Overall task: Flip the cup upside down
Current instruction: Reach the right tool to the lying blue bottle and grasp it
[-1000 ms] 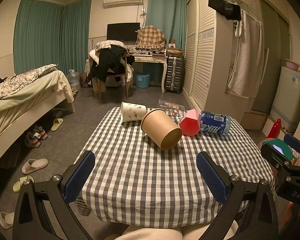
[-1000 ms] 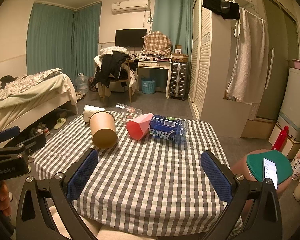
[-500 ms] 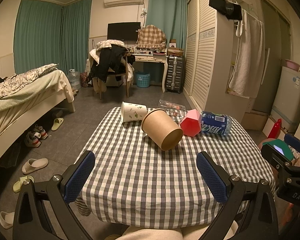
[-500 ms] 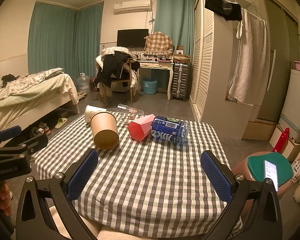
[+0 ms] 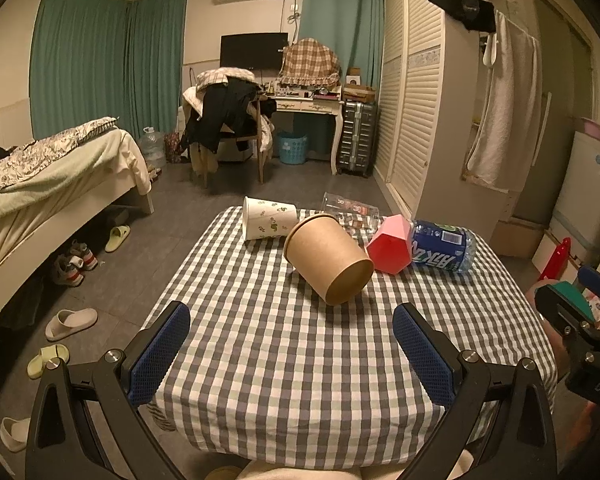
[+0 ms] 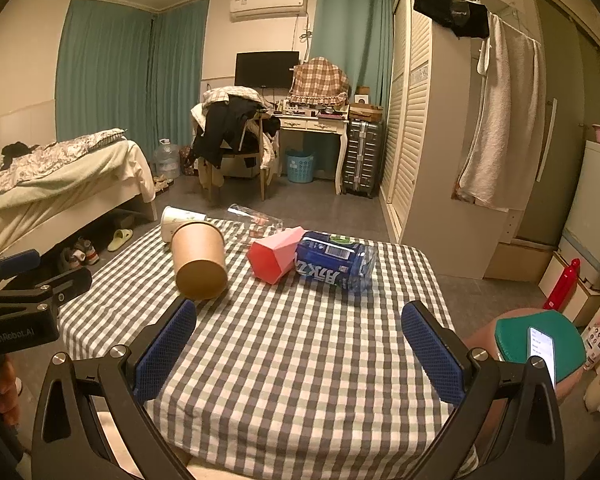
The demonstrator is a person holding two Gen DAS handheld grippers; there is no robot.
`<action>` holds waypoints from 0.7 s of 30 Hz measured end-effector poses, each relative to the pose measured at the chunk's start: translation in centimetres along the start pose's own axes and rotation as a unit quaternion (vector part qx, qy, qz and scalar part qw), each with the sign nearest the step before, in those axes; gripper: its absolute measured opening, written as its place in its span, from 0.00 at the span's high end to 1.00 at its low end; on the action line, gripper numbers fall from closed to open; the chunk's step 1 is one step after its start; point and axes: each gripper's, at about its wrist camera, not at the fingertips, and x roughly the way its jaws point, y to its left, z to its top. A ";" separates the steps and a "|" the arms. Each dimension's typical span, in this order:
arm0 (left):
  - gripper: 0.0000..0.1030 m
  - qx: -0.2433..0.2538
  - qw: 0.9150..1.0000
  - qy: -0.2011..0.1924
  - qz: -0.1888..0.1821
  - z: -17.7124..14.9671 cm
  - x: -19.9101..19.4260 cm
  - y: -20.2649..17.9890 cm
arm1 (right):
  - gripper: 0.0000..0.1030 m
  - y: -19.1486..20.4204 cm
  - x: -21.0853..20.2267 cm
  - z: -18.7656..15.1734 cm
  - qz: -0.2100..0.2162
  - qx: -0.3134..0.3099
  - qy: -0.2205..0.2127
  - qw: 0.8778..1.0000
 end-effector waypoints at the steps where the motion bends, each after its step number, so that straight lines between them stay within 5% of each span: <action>1: 0.00 0.001 1.000 0.002 0.000 0.2 0.2 -0.1 | 0.00 -0.2 0.2 0.2 0.000 0.001 0.001 1.000; 8: 0.00 -0.001 1.000 0.016 0.007 2.0 2.4 -1.0 | 0.00 -1.8 2.4 2.0 0.013 -0.018 0.008 1.000; 14: 0.00 -0.017 0.999 0.023 0.031 3.6 5.2 -1.4 | 0.00 -3.1 6.9 3.9 0.031 -0.102 0.033 0.994; 21: 0.00 -0.021 0.997 0.042 0.057 4.2 8.6 -1.2 | 0.00 -3.8 15.9 6.3 0.092 -0.235 0.093 0.963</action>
